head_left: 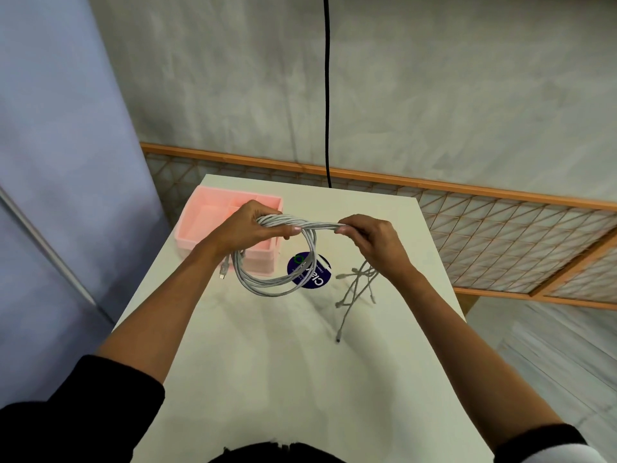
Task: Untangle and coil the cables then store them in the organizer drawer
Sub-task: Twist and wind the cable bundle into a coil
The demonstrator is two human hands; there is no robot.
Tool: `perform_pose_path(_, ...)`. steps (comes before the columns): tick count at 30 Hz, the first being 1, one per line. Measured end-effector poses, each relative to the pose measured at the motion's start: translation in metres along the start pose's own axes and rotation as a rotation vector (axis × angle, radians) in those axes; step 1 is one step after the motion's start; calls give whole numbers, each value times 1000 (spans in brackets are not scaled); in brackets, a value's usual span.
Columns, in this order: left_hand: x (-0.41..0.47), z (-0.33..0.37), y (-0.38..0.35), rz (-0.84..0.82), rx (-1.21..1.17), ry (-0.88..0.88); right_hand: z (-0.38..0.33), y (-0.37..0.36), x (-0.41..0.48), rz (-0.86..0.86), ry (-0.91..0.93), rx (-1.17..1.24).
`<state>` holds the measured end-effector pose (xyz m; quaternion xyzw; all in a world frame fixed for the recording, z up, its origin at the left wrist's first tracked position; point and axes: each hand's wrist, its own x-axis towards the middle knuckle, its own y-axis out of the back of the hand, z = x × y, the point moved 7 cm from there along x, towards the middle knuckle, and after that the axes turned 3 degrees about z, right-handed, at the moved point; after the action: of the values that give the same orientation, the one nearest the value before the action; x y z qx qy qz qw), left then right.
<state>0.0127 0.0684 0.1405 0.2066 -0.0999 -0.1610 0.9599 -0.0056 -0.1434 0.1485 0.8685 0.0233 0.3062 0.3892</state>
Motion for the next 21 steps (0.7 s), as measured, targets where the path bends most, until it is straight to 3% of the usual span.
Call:
perform_pose_path(3,1,9,0,3,-19,-9,10,-10,1,-124,-236,71)
perform_pose_path(7,3,21,2,12,-3,-75,15,-28,-4,-405,-507,500)
perform_pose_path(12,9,24,8,14,-5,-97,14,-31,-15,-559,-493,818)
perform_pose_path(18,8,19,9,-12,-12,-62,28,-23,-25,-459,-457,640)
perform_pose_path(21,9,16,5,-4,-19,-49,31,-28,-26,-444,-562,637)
